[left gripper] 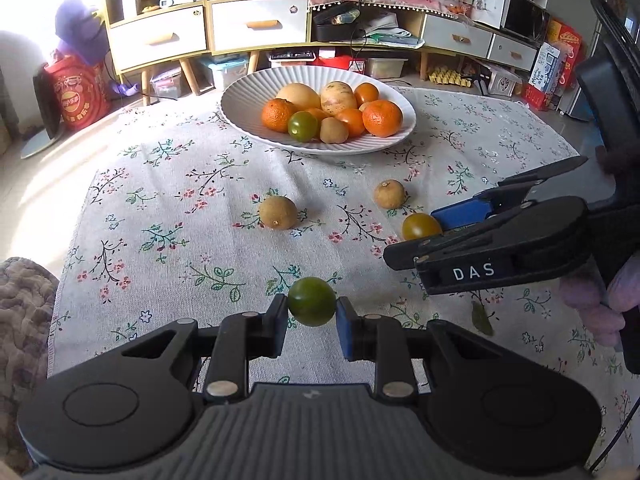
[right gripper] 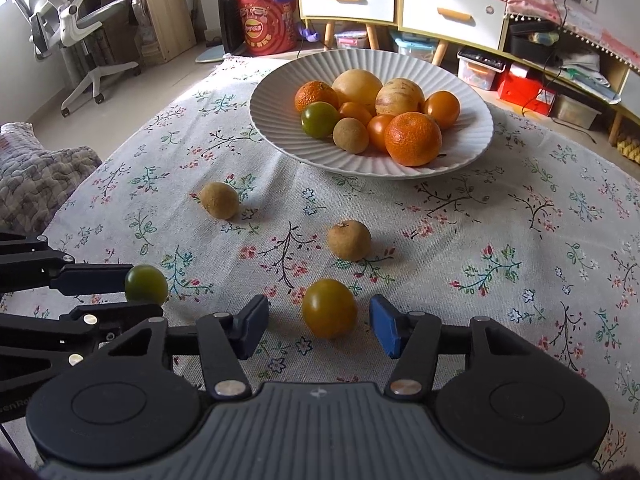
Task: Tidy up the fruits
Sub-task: 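Lift the green citrus with the left tool while the right tool grasps the yellow citrus, then carry both held citrus fruits over the white bowl and lower them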
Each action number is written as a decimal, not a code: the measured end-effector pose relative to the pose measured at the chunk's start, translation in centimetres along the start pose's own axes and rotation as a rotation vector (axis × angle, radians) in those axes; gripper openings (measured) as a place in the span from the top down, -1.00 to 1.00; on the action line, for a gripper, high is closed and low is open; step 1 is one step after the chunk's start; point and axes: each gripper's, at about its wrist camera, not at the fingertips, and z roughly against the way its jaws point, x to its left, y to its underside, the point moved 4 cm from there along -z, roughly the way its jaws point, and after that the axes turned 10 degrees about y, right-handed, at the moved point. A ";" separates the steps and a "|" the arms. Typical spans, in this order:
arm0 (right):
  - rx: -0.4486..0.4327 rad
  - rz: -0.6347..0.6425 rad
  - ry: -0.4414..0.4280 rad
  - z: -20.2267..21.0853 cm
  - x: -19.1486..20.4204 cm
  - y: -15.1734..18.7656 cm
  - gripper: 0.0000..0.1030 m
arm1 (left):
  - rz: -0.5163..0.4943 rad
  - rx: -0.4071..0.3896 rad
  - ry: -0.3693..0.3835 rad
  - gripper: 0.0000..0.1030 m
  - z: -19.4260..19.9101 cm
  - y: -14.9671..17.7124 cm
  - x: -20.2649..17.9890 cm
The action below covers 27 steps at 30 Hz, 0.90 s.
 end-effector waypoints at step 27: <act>-0.050 -0.015 0.011 1.1 -0.5 -1.4 0.51 | 0.012 -0.034 0.006 0.76 0.4 -1.5 0.1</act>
